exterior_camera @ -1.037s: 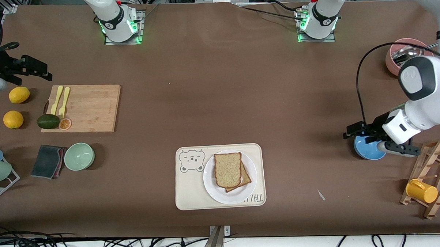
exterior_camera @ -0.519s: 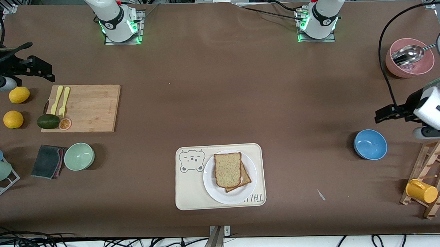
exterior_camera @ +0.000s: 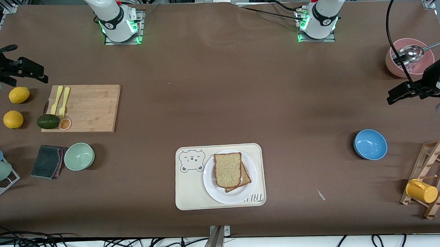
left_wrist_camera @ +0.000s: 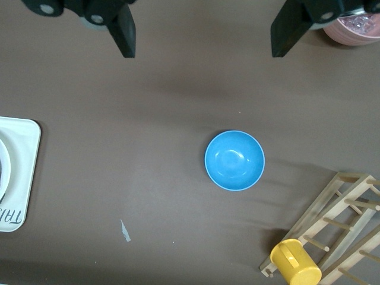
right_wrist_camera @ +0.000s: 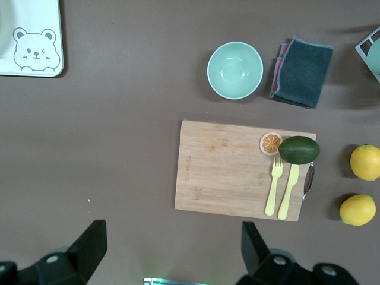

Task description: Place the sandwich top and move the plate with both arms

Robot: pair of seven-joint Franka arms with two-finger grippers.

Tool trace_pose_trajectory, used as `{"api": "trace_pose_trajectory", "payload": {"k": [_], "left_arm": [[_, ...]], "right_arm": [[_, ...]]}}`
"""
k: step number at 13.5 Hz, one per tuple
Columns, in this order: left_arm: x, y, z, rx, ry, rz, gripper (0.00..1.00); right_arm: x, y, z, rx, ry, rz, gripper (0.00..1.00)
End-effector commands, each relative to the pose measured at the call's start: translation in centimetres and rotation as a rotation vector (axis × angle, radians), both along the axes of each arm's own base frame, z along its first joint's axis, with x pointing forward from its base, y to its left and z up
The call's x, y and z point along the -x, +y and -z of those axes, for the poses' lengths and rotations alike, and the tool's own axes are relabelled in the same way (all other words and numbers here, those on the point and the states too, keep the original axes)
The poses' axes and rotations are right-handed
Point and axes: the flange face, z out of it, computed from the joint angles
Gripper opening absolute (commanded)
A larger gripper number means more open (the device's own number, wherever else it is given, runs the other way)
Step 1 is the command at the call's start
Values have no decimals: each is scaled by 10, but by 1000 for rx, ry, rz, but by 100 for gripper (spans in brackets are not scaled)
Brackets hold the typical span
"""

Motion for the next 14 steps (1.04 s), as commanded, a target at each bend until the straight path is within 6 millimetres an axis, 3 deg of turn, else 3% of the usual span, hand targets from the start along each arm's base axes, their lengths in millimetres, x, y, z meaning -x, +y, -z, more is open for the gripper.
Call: {"api": "trace_pose_trajectory", "payload": {"k": [1,14], "left_arm": [[9,-8,-6,-36,11,22,100],[14,18,-11,-1,21,76,100]], "right_arm": [[-1,-2,-5,-3,-7,0,100],[1,0,-6,0,-2,-3,100]]}}
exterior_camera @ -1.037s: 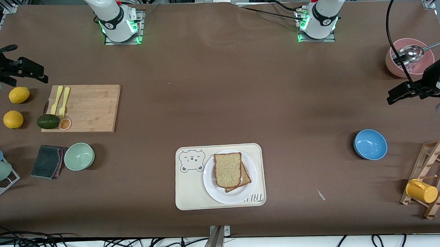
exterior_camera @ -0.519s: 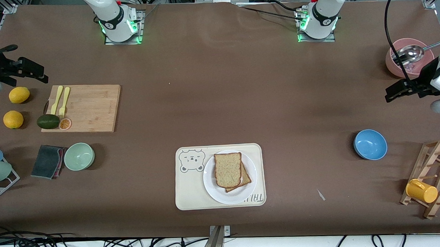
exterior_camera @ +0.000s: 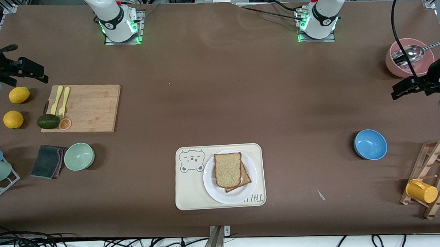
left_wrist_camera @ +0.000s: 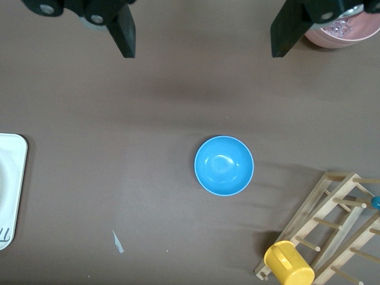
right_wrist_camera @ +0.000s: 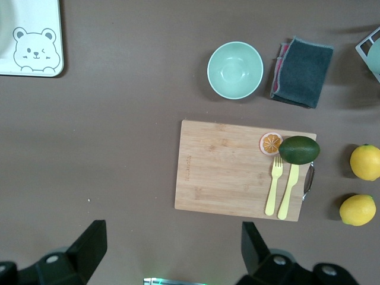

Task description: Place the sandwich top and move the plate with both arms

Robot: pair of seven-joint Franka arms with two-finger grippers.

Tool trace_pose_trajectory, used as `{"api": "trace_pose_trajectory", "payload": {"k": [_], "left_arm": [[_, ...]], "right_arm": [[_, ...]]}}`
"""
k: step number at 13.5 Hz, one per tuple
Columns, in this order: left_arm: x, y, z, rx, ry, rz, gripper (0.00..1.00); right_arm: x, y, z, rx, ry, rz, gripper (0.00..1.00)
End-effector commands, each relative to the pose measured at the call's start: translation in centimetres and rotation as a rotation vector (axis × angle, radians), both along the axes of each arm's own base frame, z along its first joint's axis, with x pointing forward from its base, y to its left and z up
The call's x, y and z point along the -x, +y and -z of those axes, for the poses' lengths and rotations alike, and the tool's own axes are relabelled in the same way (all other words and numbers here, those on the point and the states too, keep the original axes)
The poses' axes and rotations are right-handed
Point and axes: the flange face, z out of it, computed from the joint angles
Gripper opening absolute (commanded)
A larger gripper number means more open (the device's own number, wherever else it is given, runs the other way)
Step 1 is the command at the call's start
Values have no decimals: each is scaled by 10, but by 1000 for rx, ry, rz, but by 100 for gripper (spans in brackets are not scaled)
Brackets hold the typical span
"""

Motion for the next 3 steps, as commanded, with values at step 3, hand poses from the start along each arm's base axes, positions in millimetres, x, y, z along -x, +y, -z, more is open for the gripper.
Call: {"api": "trace_pose_trajectory", "payload": {"k": [3], "left_arm": [[8,0,-5,21,11,26,100]], "right_arm": [[1,-1,-6,0,-2,0,100]]}}
